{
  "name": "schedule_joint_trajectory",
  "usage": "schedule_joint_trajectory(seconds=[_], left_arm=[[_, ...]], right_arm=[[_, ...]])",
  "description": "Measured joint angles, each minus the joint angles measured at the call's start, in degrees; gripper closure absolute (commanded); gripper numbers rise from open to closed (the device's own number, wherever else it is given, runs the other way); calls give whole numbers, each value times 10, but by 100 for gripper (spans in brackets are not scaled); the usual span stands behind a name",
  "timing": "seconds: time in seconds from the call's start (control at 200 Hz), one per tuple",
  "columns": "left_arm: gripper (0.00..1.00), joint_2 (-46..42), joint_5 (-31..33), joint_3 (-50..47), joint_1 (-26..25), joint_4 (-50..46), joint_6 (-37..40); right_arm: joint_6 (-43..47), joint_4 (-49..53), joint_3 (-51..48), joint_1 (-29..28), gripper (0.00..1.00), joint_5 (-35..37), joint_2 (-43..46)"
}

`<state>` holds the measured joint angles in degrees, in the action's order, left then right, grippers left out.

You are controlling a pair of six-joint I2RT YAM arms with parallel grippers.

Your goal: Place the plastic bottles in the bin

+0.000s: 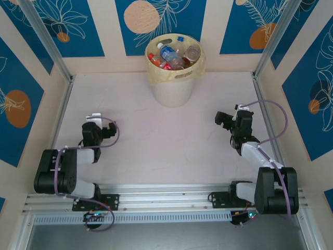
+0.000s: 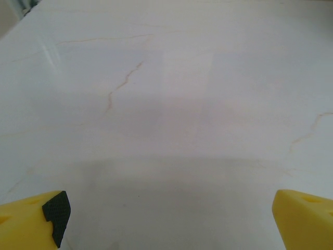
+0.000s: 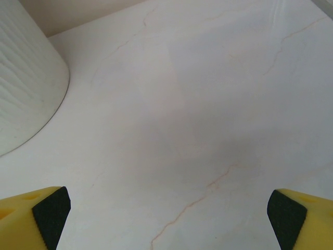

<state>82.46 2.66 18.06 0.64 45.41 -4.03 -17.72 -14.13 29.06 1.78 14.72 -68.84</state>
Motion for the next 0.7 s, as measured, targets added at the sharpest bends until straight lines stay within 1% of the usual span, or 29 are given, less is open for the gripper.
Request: schedule_joint_trajectory(seconds=[0.155, 0.24, 0.285, 0.34, 0.435, 0.545, 0.64, 0.7], left_arm=[[0, 35, -3, -7, -5, 61, 10], [0, 52, -1, 2, -13, 58, 17], [0, 55, 11, 6, -19, 58, 19], [0, 55, 44, 10, -33, 61, 21], [0, 55, 79, 13, -50, 61, 24], [0, 55, 101, 14, -53, 61, 27], [0, 55, 112, 14, -54, 60, 27], [0, 55, 116, 14, -54, 60, 27]], right_arm=[[14, -54, -20, 0, 1, -16, -23], [23, -87, -38, 0, 1, -19, -36], [28, -109, -49, 0, 1, -19, -42], [34, -149, -68, -1, 1, -20, -50], [53, -213, -96, -5, 1, -26, -67], [79, -274, -105, -17, 1, -42, -96], [104, -339, -109, -36, 1, -56, -139], [112, -355, -104, -45, 1, -57, -170]])
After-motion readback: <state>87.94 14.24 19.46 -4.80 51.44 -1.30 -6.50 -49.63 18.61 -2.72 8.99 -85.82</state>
